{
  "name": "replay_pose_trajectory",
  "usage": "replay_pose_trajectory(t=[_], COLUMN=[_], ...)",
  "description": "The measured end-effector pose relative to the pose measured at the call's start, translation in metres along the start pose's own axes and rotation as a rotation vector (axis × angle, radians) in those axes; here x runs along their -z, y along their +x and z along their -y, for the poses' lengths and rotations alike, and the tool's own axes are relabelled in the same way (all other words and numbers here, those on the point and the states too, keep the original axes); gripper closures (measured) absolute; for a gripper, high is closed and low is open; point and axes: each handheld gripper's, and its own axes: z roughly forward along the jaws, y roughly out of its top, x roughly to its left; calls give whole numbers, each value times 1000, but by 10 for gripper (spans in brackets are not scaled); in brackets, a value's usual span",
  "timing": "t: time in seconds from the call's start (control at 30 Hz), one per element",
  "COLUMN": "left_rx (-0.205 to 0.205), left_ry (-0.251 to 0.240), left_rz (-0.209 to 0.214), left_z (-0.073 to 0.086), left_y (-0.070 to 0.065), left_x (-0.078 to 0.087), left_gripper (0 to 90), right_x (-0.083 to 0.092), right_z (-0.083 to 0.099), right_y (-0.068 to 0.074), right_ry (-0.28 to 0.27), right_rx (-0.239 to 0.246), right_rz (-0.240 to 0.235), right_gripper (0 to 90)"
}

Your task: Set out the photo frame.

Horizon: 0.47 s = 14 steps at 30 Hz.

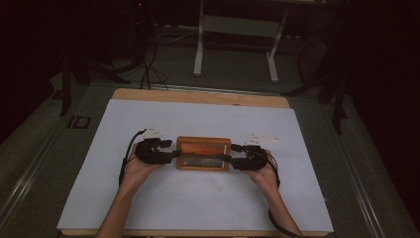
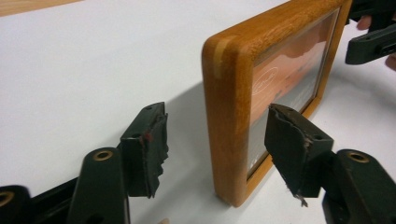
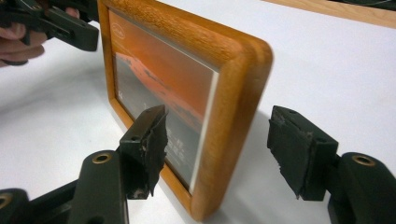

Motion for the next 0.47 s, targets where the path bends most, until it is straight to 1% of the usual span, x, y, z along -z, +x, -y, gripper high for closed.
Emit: replay_pose_trajectory(t=[0.27,0.37,0.43,0.47], left_rx=[-9,-16,-23,-27], left_ry=[3,14,27,40], left_rz=[-25,-48,-77,-106], left_z=[0,0,2,3], left_y=[0,0,1,3], left_x=[9,13,16,17], left_gripper=[384,385,385,384], right_x=[13,21,25,27], right_z=[2,4,5,5], right_y=[-7,-11,-14,-16], right_ry=[19,22,29,33], right_rx=[6,-5,-2,0], right_rz=[9,17,26,32], right_gripper=[368,367,362,355])
